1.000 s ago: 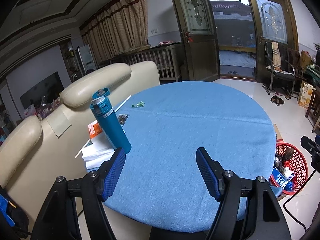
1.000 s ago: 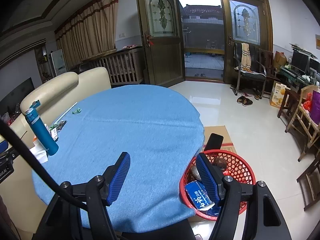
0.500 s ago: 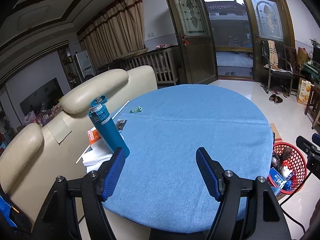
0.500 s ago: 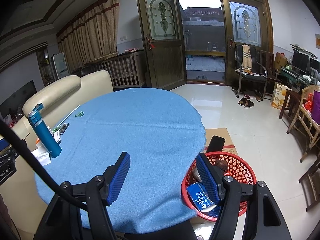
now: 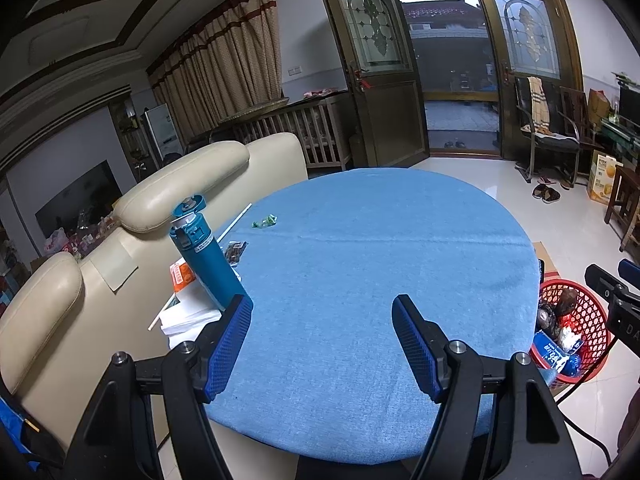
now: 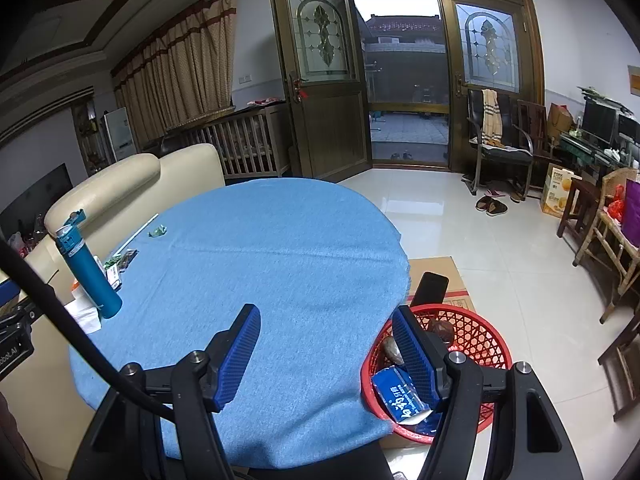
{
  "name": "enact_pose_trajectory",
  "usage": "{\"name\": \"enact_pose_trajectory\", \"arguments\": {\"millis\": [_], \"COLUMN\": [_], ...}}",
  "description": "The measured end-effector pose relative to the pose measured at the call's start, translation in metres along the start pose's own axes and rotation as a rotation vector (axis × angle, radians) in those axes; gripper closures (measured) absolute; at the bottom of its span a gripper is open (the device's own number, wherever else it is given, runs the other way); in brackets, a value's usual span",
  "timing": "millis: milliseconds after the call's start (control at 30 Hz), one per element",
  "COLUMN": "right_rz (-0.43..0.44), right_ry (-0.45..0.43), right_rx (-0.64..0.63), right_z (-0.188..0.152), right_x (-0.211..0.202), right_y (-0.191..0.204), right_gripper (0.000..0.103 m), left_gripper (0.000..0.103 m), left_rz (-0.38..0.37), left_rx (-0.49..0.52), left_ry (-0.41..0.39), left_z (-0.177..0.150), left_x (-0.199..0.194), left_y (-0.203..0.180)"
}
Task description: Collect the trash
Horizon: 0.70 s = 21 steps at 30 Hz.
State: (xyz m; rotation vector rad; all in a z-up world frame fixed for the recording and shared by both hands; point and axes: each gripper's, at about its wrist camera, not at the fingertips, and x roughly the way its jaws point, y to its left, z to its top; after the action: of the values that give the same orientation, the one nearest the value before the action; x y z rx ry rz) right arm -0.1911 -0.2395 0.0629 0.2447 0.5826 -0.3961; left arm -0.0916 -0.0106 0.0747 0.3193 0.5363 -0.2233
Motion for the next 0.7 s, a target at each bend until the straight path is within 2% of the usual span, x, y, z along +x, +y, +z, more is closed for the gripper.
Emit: {"name": "enact_pose_trajectory", "arguments": {"millis": [700], "right_rz": [-0.033], "right_ry": [-0.017], "right_rx": [0.015], "right_z": [0.005], "right_x": [-0.002], "right_y": [-0.009], "right_gripper": [0.031], "left_gripper": [0.029], "left_rz": [-0.039], "left_rx": [0.032], "left_ry": [0.000], "left_z": [0.003], "left_x": [0.003], "left_y": [-0.015]}}
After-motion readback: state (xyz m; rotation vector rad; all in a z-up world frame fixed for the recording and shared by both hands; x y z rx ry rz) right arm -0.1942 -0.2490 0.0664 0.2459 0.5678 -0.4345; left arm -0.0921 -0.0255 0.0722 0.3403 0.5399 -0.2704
